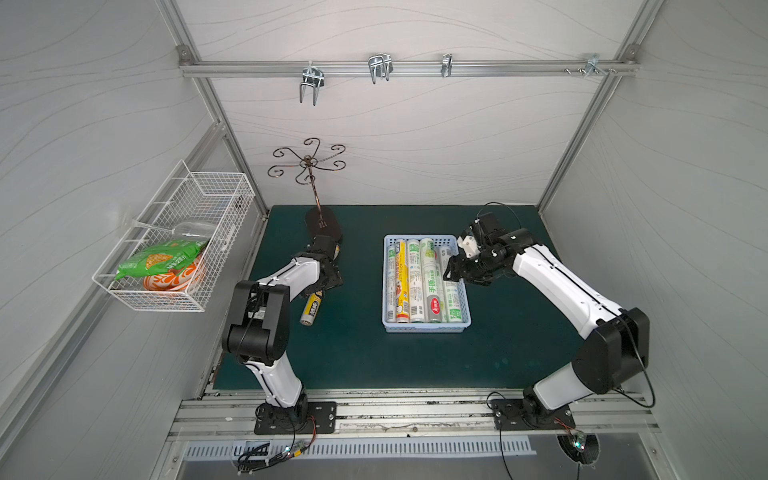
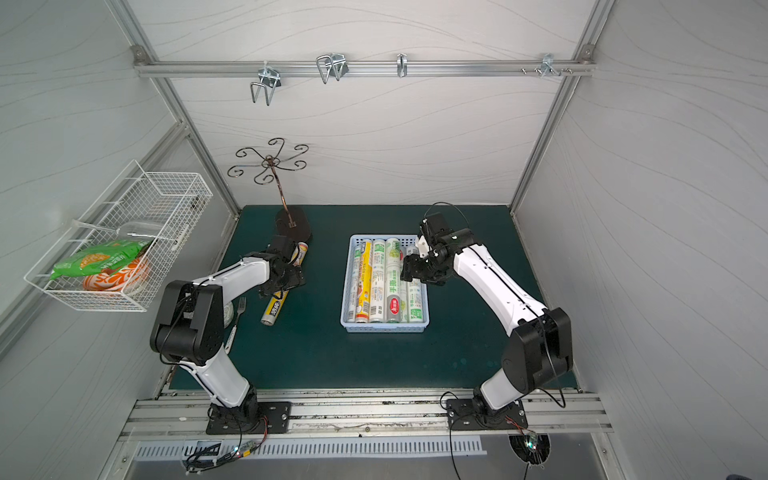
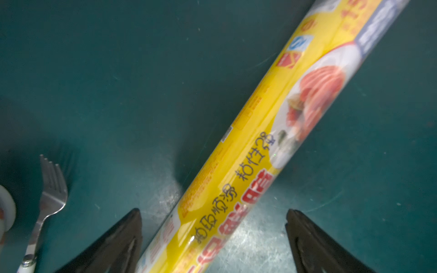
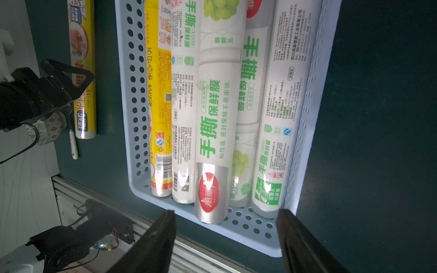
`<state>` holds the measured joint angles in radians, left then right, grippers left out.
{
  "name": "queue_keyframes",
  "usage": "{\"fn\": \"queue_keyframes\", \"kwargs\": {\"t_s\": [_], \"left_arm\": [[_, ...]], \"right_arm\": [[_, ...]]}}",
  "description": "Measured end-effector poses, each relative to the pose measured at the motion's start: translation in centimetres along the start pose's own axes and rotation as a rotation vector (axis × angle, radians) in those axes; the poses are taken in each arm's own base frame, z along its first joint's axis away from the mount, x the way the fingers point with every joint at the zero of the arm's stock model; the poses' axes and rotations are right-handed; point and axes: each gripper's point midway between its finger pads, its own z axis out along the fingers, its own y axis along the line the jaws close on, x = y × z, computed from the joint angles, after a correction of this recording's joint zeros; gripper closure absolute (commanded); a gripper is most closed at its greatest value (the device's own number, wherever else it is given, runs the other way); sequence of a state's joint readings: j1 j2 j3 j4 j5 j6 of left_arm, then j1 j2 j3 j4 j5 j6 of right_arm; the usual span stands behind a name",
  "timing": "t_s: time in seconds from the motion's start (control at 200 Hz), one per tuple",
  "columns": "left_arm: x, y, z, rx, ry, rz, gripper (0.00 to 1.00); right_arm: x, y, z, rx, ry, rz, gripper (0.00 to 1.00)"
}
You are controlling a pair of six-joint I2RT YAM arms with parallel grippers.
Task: Put the plastic wrap into the basket
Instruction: Pick up the plastic wrap from the center of the board.
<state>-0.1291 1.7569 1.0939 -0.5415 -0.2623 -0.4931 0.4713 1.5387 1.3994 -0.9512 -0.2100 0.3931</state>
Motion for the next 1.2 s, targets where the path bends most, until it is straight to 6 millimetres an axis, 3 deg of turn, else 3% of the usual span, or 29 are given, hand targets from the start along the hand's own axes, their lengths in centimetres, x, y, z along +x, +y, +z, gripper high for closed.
{"fn": "queue_keyframes", "kwargs": {"t_s": [0.685, 1.201], "left_arm": [[1.2, -2.3, 1.6, 0.056, 0.086, 0.076, 0.32], [2.9, -7.9, -0.1, 0.128, 0.070, 0.239, 0.61]], "right_arm": [[0.0, -0.2, 0.0, -0.014, 0.007, 0.013, 0.28], [0.0, -0.2, -0.1, -0.026, 0.010, 0.018, 0.29]]}}
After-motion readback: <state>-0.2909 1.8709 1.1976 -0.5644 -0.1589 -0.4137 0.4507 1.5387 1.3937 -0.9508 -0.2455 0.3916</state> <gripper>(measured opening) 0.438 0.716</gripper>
